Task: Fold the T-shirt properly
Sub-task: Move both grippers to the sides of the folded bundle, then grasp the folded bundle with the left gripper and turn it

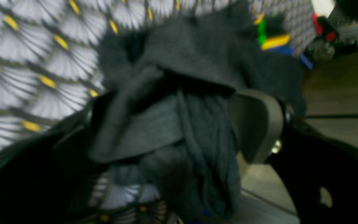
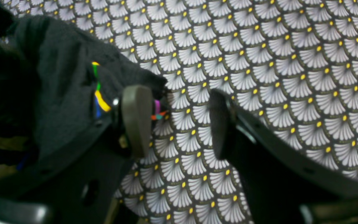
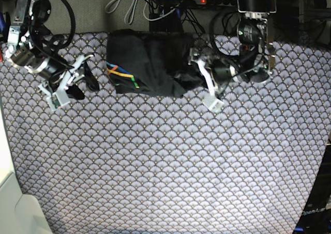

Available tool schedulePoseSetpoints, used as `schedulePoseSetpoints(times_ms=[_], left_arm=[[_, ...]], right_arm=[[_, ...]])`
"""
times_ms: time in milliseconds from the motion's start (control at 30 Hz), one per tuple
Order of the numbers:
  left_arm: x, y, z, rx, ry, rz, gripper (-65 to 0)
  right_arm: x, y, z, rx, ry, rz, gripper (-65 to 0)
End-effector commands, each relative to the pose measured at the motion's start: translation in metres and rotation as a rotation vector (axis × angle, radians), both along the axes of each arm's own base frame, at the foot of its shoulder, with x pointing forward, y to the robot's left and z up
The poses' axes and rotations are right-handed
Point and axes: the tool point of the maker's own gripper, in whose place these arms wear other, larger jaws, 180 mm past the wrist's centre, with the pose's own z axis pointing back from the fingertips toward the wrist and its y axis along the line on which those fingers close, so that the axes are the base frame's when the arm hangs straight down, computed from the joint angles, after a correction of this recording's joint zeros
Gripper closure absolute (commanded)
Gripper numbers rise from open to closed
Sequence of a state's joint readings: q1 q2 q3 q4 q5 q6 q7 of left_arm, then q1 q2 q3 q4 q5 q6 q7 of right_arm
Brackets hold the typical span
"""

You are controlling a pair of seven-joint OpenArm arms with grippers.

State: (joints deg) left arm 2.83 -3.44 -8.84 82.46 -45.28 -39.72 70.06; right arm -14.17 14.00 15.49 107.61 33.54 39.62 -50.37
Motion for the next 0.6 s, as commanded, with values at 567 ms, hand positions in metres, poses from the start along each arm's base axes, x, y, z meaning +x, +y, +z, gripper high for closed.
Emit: schedulePoseSetpoints(times_ms=[567], left_arm=[[-0.015,-0.04,-0.018,-0.088,0.061,-0.063,-54.5]], right_arm=[[0.007,0.001,0.013,0.016,-0.049,0.01,-31.5]])
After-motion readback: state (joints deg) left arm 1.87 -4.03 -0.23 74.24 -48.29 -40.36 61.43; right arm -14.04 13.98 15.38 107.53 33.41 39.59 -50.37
